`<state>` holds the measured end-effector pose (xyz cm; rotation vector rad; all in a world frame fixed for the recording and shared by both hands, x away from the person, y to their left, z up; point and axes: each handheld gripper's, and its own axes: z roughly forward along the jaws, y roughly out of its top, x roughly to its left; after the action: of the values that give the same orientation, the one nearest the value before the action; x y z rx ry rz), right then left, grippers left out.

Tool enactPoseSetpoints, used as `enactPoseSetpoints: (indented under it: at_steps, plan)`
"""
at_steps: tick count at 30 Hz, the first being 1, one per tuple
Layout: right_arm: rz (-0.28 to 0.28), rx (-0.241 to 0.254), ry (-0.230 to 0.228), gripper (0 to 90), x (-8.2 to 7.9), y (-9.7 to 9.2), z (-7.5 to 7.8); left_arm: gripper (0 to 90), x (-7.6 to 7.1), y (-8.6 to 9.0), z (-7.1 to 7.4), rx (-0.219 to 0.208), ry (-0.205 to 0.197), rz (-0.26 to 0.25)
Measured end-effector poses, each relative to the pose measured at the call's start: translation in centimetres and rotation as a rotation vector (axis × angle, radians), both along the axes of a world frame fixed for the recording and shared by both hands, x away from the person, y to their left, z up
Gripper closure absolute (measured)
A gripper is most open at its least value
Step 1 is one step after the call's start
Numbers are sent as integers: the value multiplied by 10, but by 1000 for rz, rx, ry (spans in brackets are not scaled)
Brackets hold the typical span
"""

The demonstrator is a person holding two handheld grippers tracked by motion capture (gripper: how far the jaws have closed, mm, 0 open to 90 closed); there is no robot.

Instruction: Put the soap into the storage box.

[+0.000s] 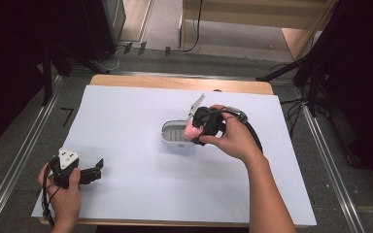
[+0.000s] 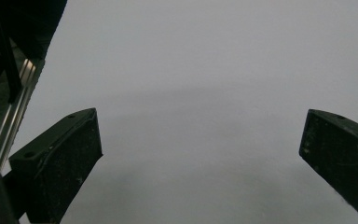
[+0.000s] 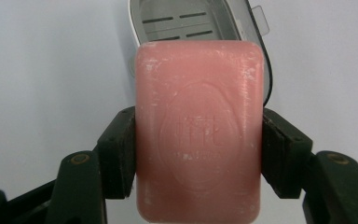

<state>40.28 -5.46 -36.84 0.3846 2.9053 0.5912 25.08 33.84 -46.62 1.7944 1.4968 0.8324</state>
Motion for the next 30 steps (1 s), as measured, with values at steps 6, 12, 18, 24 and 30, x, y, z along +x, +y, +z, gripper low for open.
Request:
enactPoseSetpoints:
  at_steps: [6,12,18,24,30]
  plan:
    - [37,0,-13,383,5,13,2,0,0,0,0,2,1,-2]
    - [53,-8,-16,383,12,20,1,0,0,0,0,1,1,0]
    - [86,-15,-15,383,16,27,-4,0,0,0,0,1,1,0]
    - [108,-19,-25,383,21,32,-8,0,0,0,0,0,1,-1]
    - [142,-45,-32,383,25,42,-14,0,1,0,0,0,2,2]
